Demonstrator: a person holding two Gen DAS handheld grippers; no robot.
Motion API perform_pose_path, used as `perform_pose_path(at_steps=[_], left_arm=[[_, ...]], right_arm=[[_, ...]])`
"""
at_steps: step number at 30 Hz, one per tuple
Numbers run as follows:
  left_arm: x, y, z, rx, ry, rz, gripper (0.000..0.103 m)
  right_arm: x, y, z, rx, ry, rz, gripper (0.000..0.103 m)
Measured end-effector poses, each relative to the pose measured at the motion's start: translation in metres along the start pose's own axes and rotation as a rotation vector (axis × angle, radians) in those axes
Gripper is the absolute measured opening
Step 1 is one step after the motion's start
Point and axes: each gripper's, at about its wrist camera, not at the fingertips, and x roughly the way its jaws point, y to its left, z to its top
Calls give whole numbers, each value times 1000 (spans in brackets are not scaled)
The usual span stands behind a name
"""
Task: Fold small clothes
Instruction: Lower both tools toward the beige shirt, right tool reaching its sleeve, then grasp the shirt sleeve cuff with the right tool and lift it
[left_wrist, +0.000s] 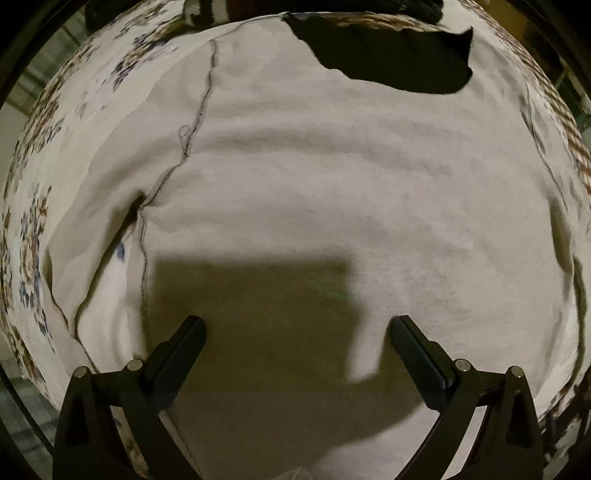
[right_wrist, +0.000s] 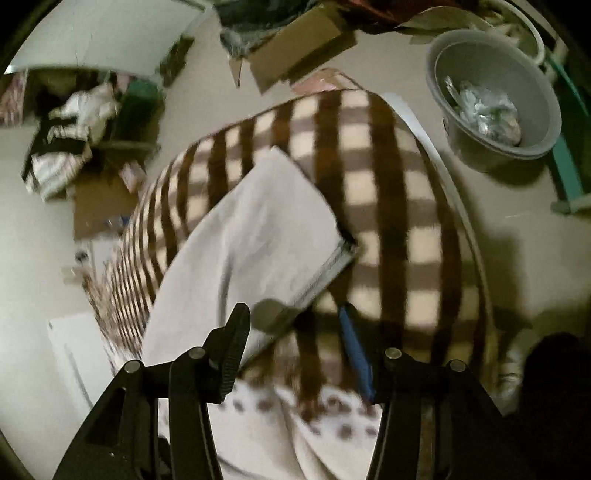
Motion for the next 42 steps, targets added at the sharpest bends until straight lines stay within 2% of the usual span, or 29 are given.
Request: perform_pose_path(at_steps=[3,5,6,7,9,12,16,19,21,24,27,30,33,35,37,39,42], left_arm=[[1,-6,-7,16,-4,12,103],[1,-9,-7,20,-2,16,103],[0,-7,-10,21,-4,17,103],[0,-8,-11,23,-4,19,103],[-1,-8,-14,28,-6,22,103],[-8,-7,-16,24,-13,20,103],[-25,-4,-12,-11,-16,4,103],[-32,12,-18,-40,-25,-8,103],[-37,30,-10,-67,-31,-16,103],[-44,61,-13,-129,-40,-26,103],[-36,105,-6,-211,-40,-38,103],[-36,143,-12,-307,-48,-47,103],[-30,181,2,-375,-51,-42,103],[-26,204,-1,-421,-48,-34,103],[-26,220,4,-454,-45,-27,103],[-22,238,-1,-484,-40,-16,103],[-14,264,-4,-517,-34,-6,103]], right_arm=[[-1,-5,-1,45,-89,51,52],[0,-1,-2,59,-128,53,37],[1,1,-1,63,-136,50,18],[1,3,0,61,-138,46,8],[-4,11,1,42,-152,40,7],[-27,43,0,-53,-182,47,6],[-69,108,-10,-248,-204,93,6],[-92,165,-36,-424,-185,139,6],[-100,205,-64,-546,-155,168,6],[-101,263,-127,-745,-77,217,6],[-85,311,-214,-946,31,251,6],[-51,336,-321,-1140,197,247,6],[-18,327,-407,-1287,315,225,6],[6,310,-468,-1377,397,198,6],[25,291,-508,-1446,453,169,6],[36,270,-542,-1498,496,137,6],[54,255,-550,-1531,531,100,6]])
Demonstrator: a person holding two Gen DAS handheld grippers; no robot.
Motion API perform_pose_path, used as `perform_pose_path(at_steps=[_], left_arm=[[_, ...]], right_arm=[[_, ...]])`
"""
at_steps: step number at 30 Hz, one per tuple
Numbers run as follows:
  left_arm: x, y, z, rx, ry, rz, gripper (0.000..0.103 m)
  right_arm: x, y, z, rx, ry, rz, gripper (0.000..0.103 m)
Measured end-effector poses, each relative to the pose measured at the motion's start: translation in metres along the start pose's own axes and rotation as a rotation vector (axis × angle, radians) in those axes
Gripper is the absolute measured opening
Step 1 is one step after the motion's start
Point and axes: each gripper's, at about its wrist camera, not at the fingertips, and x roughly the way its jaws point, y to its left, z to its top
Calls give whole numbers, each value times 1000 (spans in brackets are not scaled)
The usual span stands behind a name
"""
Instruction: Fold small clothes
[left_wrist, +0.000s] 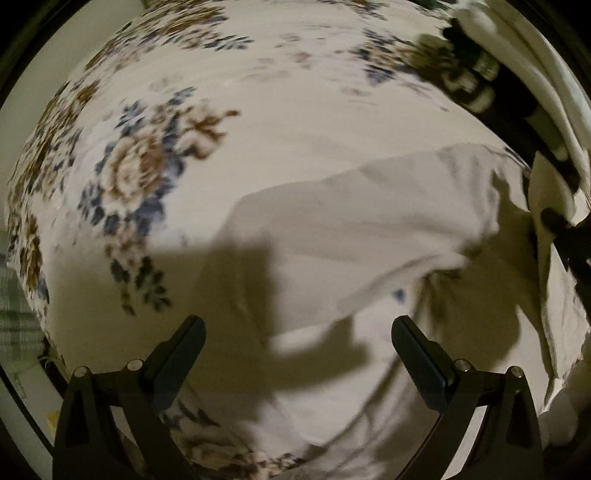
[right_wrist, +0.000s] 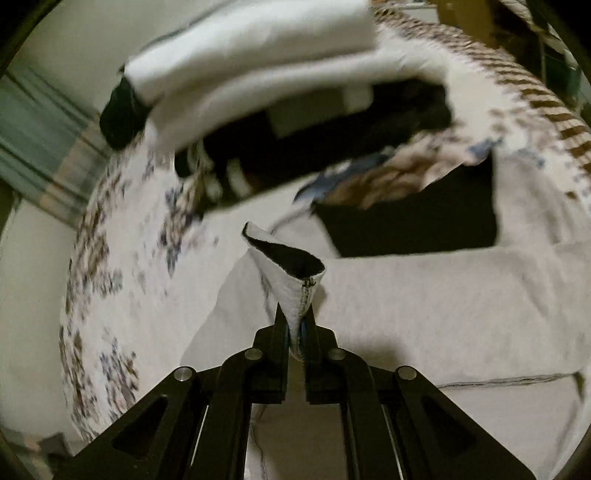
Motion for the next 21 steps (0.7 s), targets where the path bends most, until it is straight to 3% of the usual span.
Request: perform_pose_path(at_steps=[5,6,9,14,16,19,21], left_arm=[[7,42,5,-48,11,-7,103],[5,55,3,-62,8,-11,103],[-5,92,-13,-110,6,3,103],[-1,156,-53,-304,89,-24,103],[3,178,-67,-369,84,-21,103],[6,190,-77,-347,56,-4,103],[3,179,-86,-246,24,46,103]], right_arm=[[46,-13,1,5,137,7,7],[46,-21,4,34,163,39,13],[35,-39,1,100,210,119,68],[-20,-79,-14,127,217,72,71],[-30,-95,-28,153,242,54,71],[-37,-111,-49,159,278,17,71],[-40,-119,-60,155,295,-8,71]])
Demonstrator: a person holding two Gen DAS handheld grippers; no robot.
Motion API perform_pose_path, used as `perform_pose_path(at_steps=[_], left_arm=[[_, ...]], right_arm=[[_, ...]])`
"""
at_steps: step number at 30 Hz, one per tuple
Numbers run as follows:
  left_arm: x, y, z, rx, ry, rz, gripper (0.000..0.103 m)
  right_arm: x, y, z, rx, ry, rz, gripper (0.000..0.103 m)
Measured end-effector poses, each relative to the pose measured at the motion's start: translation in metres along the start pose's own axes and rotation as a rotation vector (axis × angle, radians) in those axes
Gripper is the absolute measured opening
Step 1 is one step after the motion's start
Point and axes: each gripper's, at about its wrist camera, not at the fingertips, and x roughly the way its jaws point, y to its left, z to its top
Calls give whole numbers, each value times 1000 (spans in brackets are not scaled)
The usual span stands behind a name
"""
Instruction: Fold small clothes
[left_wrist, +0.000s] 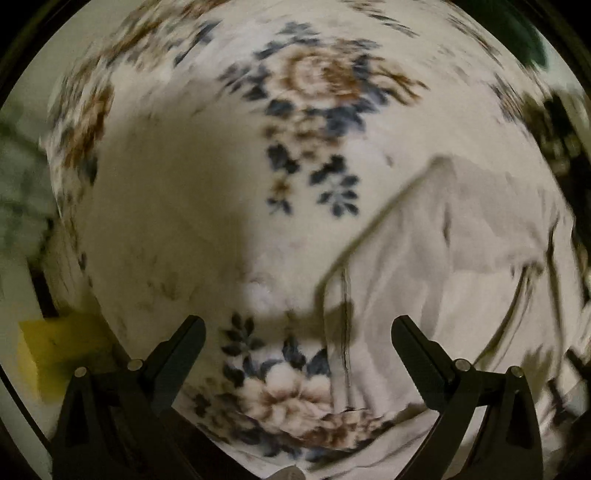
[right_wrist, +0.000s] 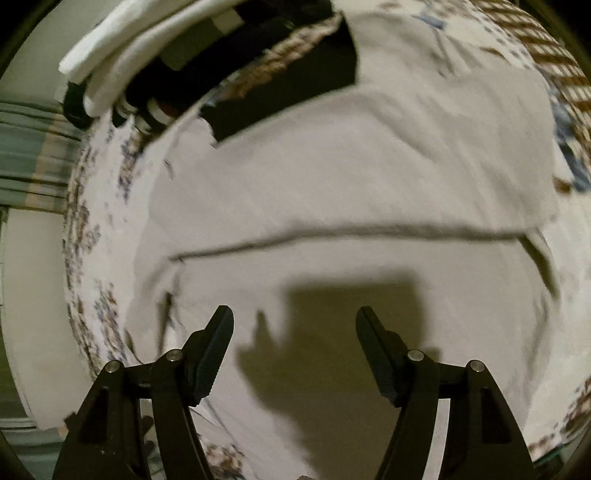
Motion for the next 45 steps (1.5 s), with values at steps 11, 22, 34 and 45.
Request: perform_pose_path(at_steps=[11,22,34,45], left_arm=[[44,-44,-38,238,-14,123,103],[8,131,49,-45,-135,388,103],[53,145,-23,-593,119,-241,103],[98,160,-23,-1080,-29,-684,33]], right_arm=[[10,22,-22,-145,17,-63,71],[5,20,-37,-166,29,-50,71],[-2,14,-48,-162,50,-38,71],[4,5,-38,-126,66,-60,71]])
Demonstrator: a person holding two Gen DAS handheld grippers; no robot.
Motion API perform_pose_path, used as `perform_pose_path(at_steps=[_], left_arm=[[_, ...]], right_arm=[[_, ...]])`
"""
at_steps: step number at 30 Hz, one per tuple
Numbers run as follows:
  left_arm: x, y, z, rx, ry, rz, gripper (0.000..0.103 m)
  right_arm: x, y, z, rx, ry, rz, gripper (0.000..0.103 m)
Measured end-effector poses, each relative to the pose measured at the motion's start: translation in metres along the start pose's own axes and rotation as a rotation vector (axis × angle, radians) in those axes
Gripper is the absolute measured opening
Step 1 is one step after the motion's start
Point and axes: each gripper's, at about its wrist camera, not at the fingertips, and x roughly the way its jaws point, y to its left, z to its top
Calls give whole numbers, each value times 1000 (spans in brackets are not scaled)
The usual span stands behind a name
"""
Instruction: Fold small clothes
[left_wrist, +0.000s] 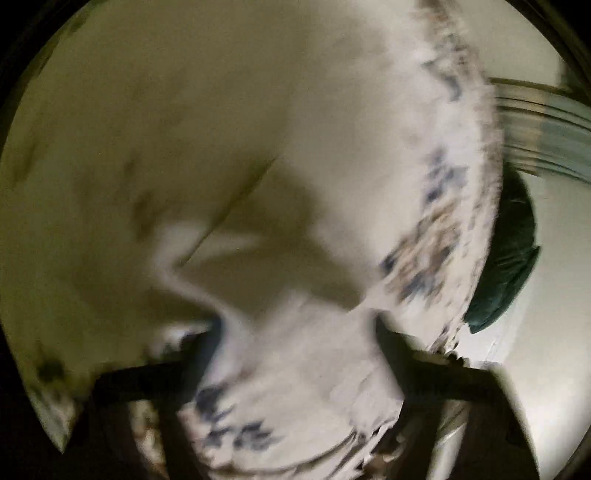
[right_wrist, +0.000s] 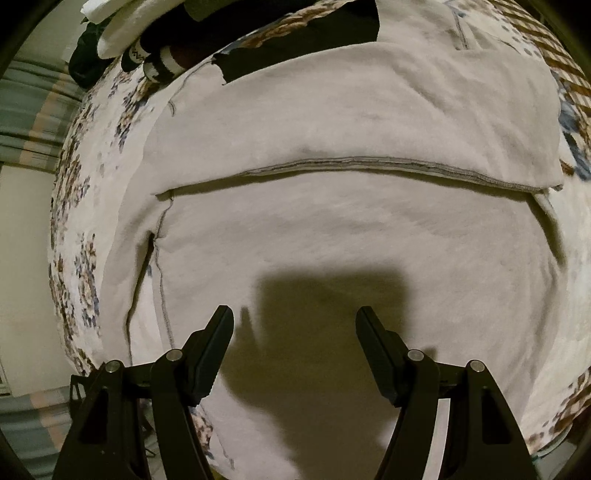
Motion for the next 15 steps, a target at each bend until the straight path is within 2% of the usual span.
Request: perform_pose_path(at_steps=[1,4,5,8,10,13,15], left_arm=[[1,-5,6,24,-3,-8,14],[-15,-22,20,113,-93,-8,5],[-21,-30,9,151,-117,-8,4],[-44,-46,18,295,-213,-27,4],[-50,-40,25,327,-218,-28,5],[-40,-11,37,218,-145,11,10],[-36,7,34,156,-105,34,24]], right_arm=[[1,1,0,-2,2,-1,71],[6,6,-3,-17,5,-7,71],[8,7,-4,-21,8,-9,71],[13,11,-6,-32,15,-11,71],[16,15,-6,-43,18,-16,71],[20,21,-5,-50,26,-20,71],[21,26,-3,-54,28,-18,71]])
